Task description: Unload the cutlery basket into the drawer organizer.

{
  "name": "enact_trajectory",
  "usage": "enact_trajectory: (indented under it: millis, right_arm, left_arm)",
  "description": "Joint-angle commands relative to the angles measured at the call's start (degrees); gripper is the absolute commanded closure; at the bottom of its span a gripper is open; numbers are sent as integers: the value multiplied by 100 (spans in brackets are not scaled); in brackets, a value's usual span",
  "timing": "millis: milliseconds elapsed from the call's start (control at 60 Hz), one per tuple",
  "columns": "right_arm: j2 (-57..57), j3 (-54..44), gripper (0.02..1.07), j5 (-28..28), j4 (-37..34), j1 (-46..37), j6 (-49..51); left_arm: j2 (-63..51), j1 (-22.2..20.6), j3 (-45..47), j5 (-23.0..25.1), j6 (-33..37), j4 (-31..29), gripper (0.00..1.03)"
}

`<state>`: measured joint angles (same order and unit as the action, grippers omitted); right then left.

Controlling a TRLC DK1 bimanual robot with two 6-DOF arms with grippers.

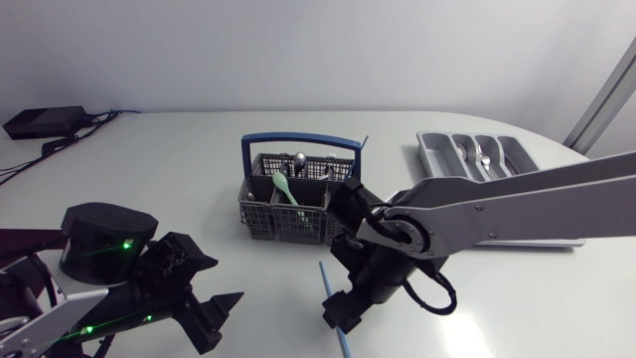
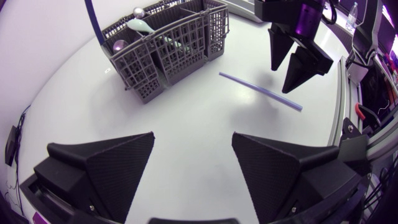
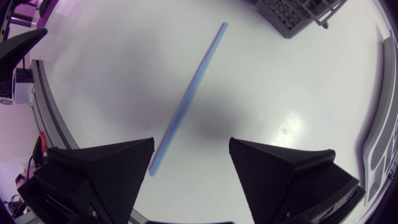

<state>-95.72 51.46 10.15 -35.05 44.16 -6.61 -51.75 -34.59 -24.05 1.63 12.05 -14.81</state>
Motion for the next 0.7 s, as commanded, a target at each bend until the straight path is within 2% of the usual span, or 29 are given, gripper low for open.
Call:
enact_trajectory:
  millis: [0,67,117,267,283,517,583,683]
  right_arm:
    - [-175,83,20,-92,-20,163,-209]
    - [-254,101,21,-172,-11,251,-235]
    - [-342,92,30,-286,68,339,-262]
    - [-474,127,43,-470,182,409,-279]
    - [-526,136,48,-488,200,409,-279]
    - [-746,-5,72,-602,420,383,-183]
    - [-790,-66,83,-611,455,277,-42]
    - [-790,-295,89,-585,604,189,195]
  left_arm:
    - [-160,75,-73,39,69,83,18]
    - [-231,75,-73,39,78,127,18]
    - [-319,66,-91,39,69,171,18]
    - [-450,57,-117,39,87,215,18]
    - [-450,57,-117,39,95,215,18]
    - [-433,75,-108,48,122,198,18]
    - [-398,75,-91,48,122,180,18]
    - [-310,101,-29,48,148,154,18]
